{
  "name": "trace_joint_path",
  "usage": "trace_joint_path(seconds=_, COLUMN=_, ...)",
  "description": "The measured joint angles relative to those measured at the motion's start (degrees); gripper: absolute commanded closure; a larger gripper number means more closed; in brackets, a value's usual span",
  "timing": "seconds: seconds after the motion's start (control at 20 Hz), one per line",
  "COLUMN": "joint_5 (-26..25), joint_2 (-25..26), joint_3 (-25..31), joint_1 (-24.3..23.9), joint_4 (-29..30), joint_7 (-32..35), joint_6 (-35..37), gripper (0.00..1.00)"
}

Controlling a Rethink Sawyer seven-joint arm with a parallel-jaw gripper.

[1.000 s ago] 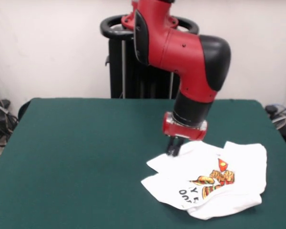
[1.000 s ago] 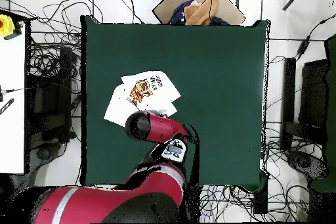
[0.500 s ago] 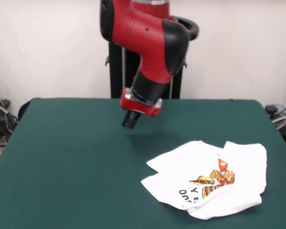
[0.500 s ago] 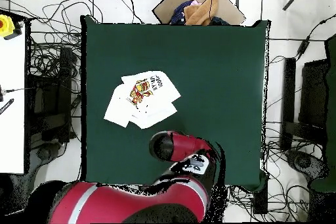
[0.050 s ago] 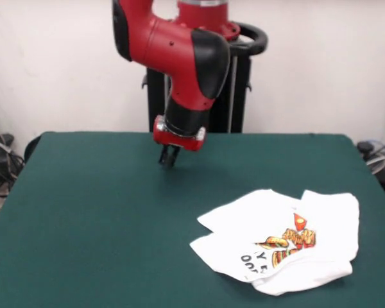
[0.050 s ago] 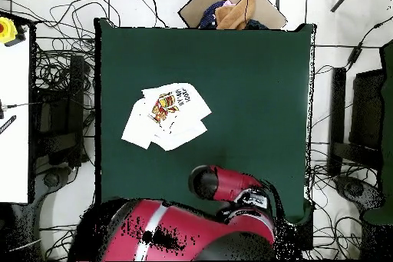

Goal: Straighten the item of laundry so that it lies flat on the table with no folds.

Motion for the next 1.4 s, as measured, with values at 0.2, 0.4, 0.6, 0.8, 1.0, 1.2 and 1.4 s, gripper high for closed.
trace_joint_path(seconds=0.2, joint_5=1.9, joint_2=-3.0, joint_3=4.7, joint_1=-2.6, joint_4=2.9, joint_7=0.0, joint_6=0.0, gripper=1.00)
trace_joint_path(seconds=0.4, joint_5=6.0, joint_2=-6.3, joint_3=9.7, joint_1=-2.8, joint_4=4.6, joint_7=0.0, joint_6=0.0, gripper=1.00)
trace_joint_path(seconds=0.6, joint_5=10.1, joint_2=-7.9, joint_3=12.0, joint_1=-1.2, joint_4=4.7, joint_7=0.2, joint_6=0.0, gripper=1.00)
trace_joint_path(seconds=0.8, joint_5=13.8, joint_2=-7.9, joint_3=12.4, joint_1=1.8, joint_4=4.2, joint_7=0.7, joint_6=0.0, gripper=1.00)
trace_joint_path(seconds=1.0, joint_5=16.8, joint_2=-5.8, joint_3=12.5, joint_1=5.0, joint_4=2.5, joint_7=0.8, joint_6=-0.1, gripper=1.00)
trace_joint_path(seconds=1.2, joint_5=19.1, joint_2=-2.6, joint_3=12.4, joint_1=7.4, joint_4=0.5, joint_7=0.8, joint_6=-0.3, gripper=1.00)
trace_joint_path(seconds=1.4, joint_5=20.0, joint_2=-2.3, joint_3=11.1, joint_1=9.0, joint_4=-0.2, joint_7=0.8, joint_6=0.0, gripper=1.00)
